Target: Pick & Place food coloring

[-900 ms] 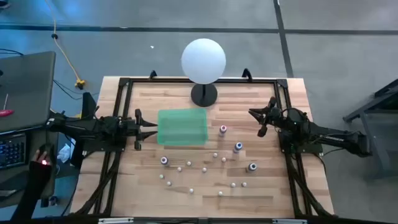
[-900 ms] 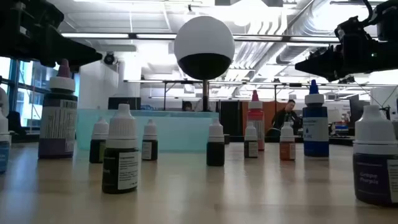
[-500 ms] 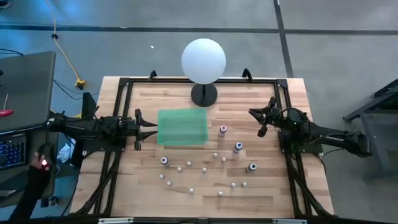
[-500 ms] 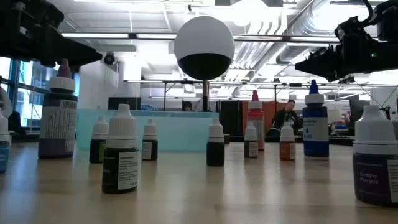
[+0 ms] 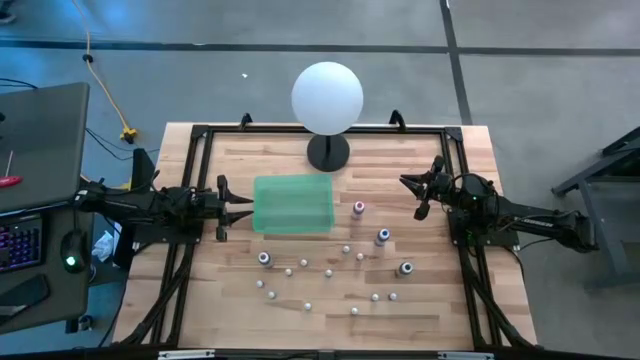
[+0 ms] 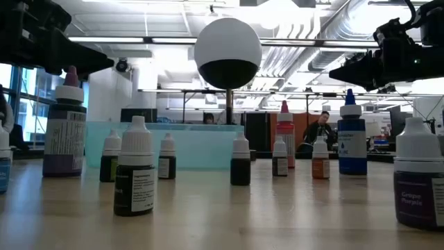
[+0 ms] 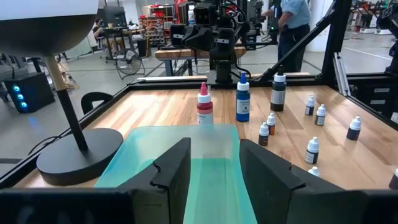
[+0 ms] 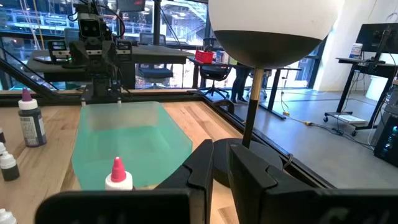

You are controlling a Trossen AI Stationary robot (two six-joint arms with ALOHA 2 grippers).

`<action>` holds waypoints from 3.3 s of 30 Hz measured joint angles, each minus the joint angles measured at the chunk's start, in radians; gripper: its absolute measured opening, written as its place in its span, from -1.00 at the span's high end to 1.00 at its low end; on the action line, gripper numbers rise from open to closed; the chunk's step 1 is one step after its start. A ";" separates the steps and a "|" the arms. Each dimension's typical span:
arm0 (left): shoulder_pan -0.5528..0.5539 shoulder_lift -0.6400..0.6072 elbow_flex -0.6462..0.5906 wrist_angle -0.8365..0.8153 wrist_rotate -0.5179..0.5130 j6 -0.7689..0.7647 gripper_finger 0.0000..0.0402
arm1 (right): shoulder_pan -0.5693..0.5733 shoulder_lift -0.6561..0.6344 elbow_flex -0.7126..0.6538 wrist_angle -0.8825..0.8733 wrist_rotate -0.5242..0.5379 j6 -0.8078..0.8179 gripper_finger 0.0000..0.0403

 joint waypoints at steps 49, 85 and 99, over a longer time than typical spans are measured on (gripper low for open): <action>0.000 0.000 0.000 0.026 0.000 0.001 0.33 | 0.000 0.000 0.000 0.000 0.000 0.000 0.81; 0.000 0.043 0.000 0.276 -0.208 -0.052 0.33 | 0.001 0.017 0.011 0.353 -0.101 0.193 0.79; 0.000 0.058 0.029 0.427 -0.225 -0.052 0.33 | 0.037 0.555 0.273 0.344 -0.224 0.120 0.30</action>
